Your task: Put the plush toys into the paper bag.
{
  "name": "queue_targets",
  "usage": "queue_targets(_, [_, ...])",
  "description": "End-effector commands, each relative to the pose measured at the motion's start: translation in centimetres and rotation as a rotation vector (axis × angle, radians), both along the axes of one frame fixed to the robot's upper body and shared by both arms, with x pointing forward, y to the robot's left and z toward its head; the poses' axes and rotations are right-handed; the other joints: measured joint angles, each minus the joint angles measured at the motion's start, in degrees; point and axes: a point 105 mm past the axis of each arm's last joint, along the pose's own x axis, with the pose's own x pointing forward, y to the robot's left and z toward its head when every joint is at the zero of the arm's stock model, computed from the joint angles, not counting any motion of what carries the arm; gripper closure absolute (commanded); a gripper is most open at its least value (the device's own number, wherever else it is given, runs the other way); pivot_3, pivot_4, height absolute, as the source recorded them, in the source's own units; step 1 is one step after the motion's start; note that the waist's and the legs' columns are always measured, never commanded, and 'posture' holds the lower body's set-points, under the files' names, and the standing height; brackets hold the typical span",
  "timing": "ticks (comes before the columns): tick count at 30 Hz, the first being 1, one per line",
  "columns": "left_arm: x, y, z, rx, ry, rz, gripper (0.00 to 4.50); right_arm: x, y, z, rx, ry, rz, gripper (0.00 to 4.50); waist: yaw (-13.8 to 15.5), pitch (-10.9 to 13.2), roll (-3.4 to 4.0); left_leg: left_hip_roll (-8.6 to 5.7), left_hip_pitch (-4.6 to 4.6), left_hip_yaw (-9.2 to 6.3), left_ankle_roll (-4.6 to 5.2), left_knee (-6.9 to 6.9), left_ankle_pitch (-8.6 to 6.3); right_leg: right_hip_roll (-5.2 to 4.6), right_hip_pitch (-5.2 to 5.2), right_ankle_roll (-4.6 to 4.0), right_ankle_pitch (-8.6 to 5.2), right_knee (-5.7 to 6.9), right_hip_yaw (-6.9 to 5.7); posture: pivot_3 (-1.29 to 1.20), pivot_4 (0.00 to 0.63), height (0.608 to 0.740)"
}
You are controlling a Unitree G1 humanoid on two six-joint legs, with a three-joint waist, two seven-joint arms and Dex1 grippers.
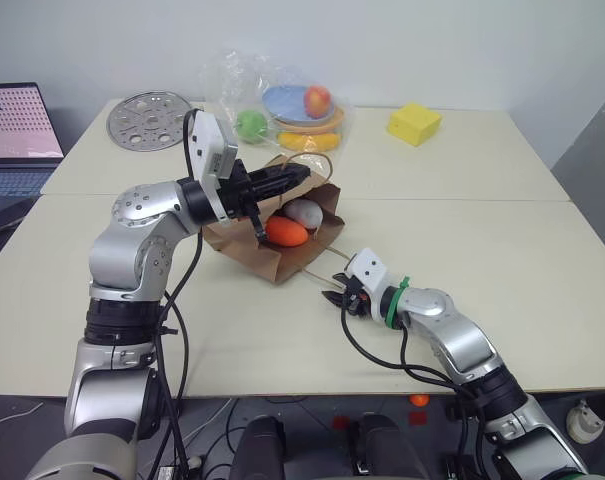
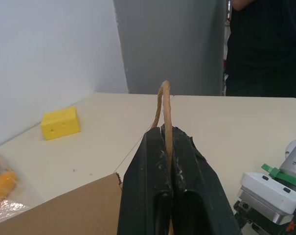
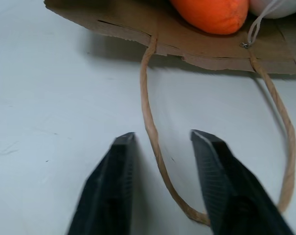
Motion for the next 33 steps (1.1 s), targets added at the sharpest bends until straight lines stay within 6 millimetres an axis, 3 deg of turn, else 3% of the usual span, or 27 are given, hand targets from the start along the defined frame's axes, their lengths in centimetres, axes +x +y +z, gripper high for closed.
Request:
queue_targets(1, [-0.4,0.0,1.3,-0.007,-0.052,-0.004,4.50,0.5,-0.7,1.2,0.023,-0.076,-0.036,4.12,0.00,0.00,0.00,0.00,0.00,0.00,0.00,0.00,0.00,0.00,0.00,0.00,0.00,0.00,0.00,0.00,0.150,0.740])
queue_targets(2, [-0.4,-0.1,1.4,-0.012,-0.053,-0.004,4.50,0.6,-1.0,1.4,0.025,-0.089,-0.047,4.48,0.00,0.00,0.00,0.00,0.00,0.00,0.00,0.00,0.00,0.00,0.00,0.00,0.00,-0.01,0.00,0.00,0.150,0.740])
queue_targets(5, [-0.1,-0.2,1.6,-0.016,-0.056,-0.002,4.50,0.9,-1.7,3.4,0.100,-0.168,-0.084,4.48,0.07,0.00,0.00,0.00,0.00,-0.02,0.00,-0.02,0.00,0.00,0.00,0.01,0.00,-0.01,-0.02,0.00,0.150,0.740])
queue_targets(11, [2.1,-1.2,2.4,-0.022,-0.091,0.036,4.50,0.9,-3.2,10.9,0.261,-0.484,-0.157,4.48,0.16,0.01,-0.01,-0.01,0.00,-0.03,0.00,0.01,0.00,0.01,0.01,0.03,-0.01,0.01,-0.02,0.00,0.150,0.740])
queue_targets(13, [3.1,-2.4,3.4,-0.045,-0.121,0.030,4.50,0.7,-4.0,13.6,0.247,-0.629,-0.180,4.48,0.33,0.01,-0.02,-0.03,0.00,-0.04,-0.01,0.03,0.00,0.01,0.04,0.03,-0.01,-0.01,-0.03,0.00,0.150,0.740])
queue_targets(20, [5.9,-4.4,6.2,-0.142,-0.191,0.068,4.50,-0.3,-4.0,18.6,0.148,-0.991,-0.201,4.48,0.22,0.02,-0.02,-0.06,-0.01,-0.02,0.00,-0.01,0.00,0.00,0.08,0.05,-0.01,-0.18,-0.03,0.00,0.150,0.740])
queue_targets(27, [6.4,-4.0,5.7,-0.144,-0.177,0.053,4.50,-1.3,-2.3,20.7,0.187,-1.091,-0.183,4.48,-0.11,0.02,-0.02,0.02,0.00,-0.09,0.00,-0.14,-0.01,0.12,-0.08,0.10,-0.04,0.05,-0.07,0.00,0.150,0.740])
queue_targets(33, [6.6,-2.2,3.7,-0.104,-0.122,0.085,4.50,-0.6,-0.5,19.5,0.182,-1.026,-0.127,4.48,-0.12,0.02,-0.02,0.03,-0.01,-0.07,0.00,-0.12,-0.01,0.11,-0.06,0.10,-0.04,0.06,-0.05,0.00,0.150,0.740])
